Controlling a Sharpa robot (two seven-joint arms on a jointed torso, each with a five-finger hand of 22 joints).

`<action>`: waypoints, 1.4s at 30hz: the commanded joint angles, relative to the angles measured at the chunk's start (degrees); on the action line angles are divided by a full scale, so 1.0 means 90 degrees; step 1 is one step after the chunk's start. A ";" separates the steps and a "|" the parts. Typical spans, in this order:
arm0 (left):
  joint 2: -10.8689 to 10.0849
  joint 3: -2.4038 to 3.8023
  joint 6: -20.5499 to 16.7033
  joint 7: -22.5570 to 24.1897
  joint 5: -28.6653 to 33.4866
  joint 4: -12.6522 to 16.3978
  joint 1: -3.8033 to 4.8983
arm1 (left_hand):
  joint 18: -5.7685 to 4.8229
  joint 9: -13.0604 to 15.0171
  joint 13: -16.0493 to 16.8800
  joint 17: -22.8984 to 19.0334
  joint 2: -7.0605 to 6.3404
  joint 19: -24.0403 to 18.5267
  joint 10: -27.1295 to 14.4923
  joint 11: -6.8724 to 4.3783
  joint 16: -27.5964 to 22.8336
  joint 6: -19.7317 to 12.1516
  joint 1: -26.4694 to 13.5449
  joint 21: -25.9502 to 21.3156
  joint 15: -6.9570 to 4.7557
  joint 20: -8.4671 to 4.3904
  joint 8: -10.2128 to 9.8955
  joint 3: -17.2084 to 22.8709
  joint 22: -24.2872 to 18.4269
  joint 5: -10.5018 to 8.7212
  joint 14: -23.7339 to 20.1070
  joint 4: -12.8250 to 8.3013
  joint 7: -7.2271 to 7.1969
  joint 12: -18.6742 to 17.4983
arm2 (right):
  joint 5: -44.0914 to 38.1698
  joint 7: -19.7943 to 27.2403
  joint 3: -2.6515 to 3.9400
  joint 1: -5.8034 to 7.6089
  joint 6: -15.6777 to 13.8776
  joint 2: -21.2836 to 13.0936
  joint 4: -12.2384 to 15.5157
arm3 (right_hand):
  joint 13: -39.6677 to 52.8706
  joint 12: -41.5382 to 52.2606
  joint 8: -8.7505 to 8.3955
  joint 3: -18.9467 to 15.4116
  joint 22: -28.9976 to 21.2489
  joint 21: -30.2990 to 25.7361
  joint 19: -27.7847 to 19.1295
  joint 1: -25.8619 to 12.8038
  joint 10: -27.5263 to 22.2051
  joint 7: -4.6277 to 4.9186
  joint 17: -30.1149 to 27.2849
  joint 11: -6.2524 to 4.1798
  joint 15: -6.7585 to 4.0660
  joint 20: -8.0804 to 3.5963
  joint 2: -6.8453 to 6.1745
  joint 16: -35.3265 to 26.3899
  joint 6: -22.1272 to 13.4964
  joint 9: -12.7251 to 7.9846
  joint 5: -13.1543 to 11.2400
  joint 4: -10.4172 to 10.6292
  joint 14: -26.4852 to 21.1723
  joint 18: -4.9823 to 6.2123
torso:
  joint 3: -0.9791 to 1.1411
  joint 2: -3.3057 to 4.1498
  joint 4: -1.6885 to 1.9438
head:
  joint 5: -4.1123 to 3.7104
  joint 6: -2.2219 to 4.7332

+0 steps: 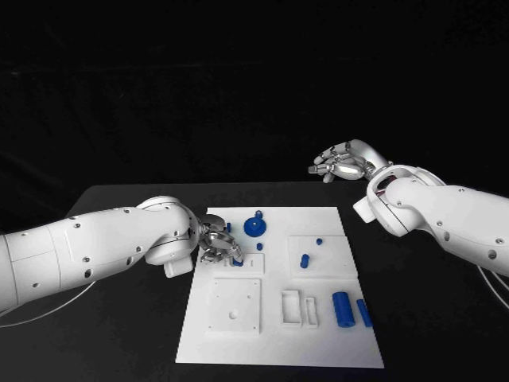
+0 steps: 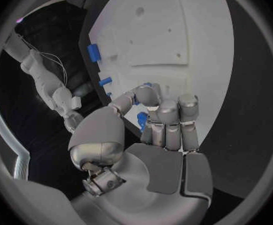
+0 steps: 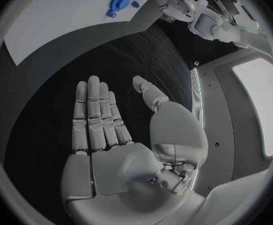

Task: Assemble the parts on the task board

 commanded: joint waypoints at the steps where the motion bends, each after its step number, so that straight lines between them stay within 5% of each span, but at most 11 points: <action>1: 0.0004 -0.0014 0.0218 -0.0064 -0.0054 -0.0002 -0.0014 | 0.0163 0.0644 -0.0011 -0.0012 0.0063 0.0010 -0.0202 -0.0197 0.0046 0.0824 0.0001 0.0043 -0.0386 -0.0727 0.0034 0.0013 -0.0008 0.0055 0.0187 -0.0049 -0.0588 0.0045 | 0.0006 0.0018 0.0005 0.0003 0.0114 0.0011 -0.0008 | -0.0015 -0.0028 0.0040 -0.0045 -0.0009 -0.0040 -0.0018 0.0077 0.0038 0.0004 0.0007 0.0001 0.0018 0.0043 0.0011 -0.0046 -0.0059 -0.0007 -0.0033 0.0009 0.0016 0.0087 | -0.0002 0.0005 0.0001 | -0.0004 0.0002; 26: 0.0093 -0.0014 0.0332 -0.0077 -0.0196 -0.0061 -0.0014 | 0.0169 0.0707 -0.0008 -0.0041 0.0057 0.0015 -0.0203 -0.0210 0.0118 0.0896 -0.0055 0.0072 -0.0397 -0.0725 0.0033 -0.0020 -0.0018 0.0074 0.0191 -0.0025 -0.0603 0.0130 | -0.0020 -0.0017 0.0004 0.0002 0.0175 0.0026 -0.0027 | -0.0082 -0.0048 0.0045 -0.0048 -0.0012 -0.0053 -0.0034 0.0141 0.0050 0.0003 0.0022 0.0003 0.0024 0.0067 0.0037 -0.0095 -0.0057 -0.0020 -0.0074 0.0000 0.0021 0.0109 | 0.0005 -0.0001 -0.0001 | 0.0010 0.0006; 38: 0.0131 -0.0014 0.0436 -0.0089 -0.0202 -0.0075 -0.0014 | 0.0183 0.0763 0.0029 -0.0052 0.0096 0.0038 -0.0185 -0.0242 0.0236 0.1022 -0.0143 0.0117 -0.0424 -0.0728 0.0050 -0.0050 -0.0025 0.0229 0.0224 0.0049 -0.0638 0.0271 | -0.0026 -0.0022 0.0003 0.0001 0.0197 0.0072 -0.0077 | -0.0124 -0.0057 0.0050 -0.0008 -0.0012 -0.0060 -0.0042 0.0220 0.0059 0.0003 0.0035 0.0005 0.0027 0.0086 0.0056 -0.0125 -0.0051 -0.0030 -0.0033 0.0002 0.0028 0.0121 | 0.0016 0.0002 0.0003 | 0.0033 -0.0027; 42: 0.0137 -0.0014 0.0446 -0.0093 -0.0218 -0.0083 -0.0014 | 0.0193 0.0804 0.0056 -0.0061 0.0130 0.0045 -0.0186 -0.0262 0.0319 0.1084 -0.0180 0.0150 -0.0440 -0.0728 0.0068 -0.0044 -0.0027 0.0529 0.0237 0.0034 -0.0660 0.0379 | -0.0030 -0.0024 0.0003 0.0001 0.0198 0.0076 -0.0079 | -0.0138 -0.0059 0.0052 0.0000 -0.0012 -0.0063 -0.0048 0.0240 0.0060 0.0002 0.0040 0.0006 0.0028 0.0093 0.0054 -0.0136 -0.0049 -0.0033 -0.0018 0.0000 0.0028 0.0125 | 0.0012 -0.0001 -0.0001 | 0.0041 -0.0037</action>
